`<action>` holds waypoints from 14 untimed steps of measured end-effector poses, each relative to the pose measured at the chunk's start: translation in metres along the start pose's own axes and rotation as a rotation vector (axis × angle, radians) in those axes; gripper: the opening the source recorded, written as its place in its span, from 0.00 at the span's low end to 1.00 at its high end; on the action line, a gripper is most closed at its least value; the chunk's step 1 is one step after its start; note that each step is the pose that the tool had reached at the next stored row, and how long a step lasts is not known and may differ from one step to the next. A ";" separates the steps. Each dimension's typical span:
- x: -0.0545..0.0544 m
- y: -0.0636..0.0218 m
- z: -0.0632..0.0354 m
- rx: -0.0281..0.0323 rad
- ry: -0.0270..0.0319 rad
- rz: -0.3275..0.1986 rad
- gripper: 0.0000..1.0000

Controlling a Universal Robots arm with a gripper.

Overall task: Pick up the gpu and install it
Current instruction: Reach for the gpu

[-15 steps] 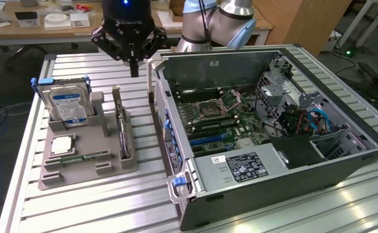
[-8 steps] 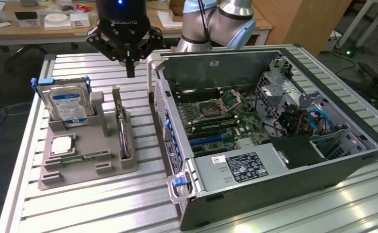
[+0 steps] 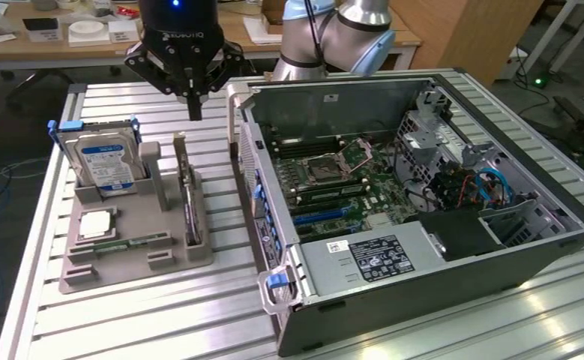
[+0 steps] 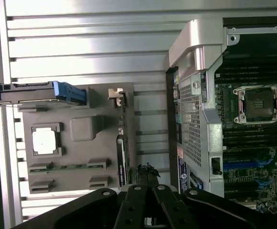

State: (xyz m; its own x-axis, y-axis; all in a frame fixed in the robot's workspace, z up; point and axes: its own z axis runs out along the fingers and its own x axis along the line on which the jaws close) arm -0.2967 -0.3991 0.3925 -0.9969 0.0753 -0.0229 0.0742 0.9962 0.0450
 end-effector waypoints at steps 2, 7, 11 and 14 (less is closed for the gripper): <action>0.002 -0.0002 0.0000 0.0000 0.0000 0.000 0.11; 0.008 -0.0006 -0.0001 0.0000 0.0000 0.000 0.11; 0.012 -0.0010 -0.0002 -0.0001 0.0001 0.000 0.11; 0.016 -0.0012 -0.0002 0.0000 0.0001 0.000 0.11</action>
State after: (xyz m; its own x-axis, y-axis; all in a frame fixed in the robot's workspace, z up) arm -0.3123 -0.3991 0.3924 -0.9969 0.0753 -0.0227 0.0742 0.9962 0.0450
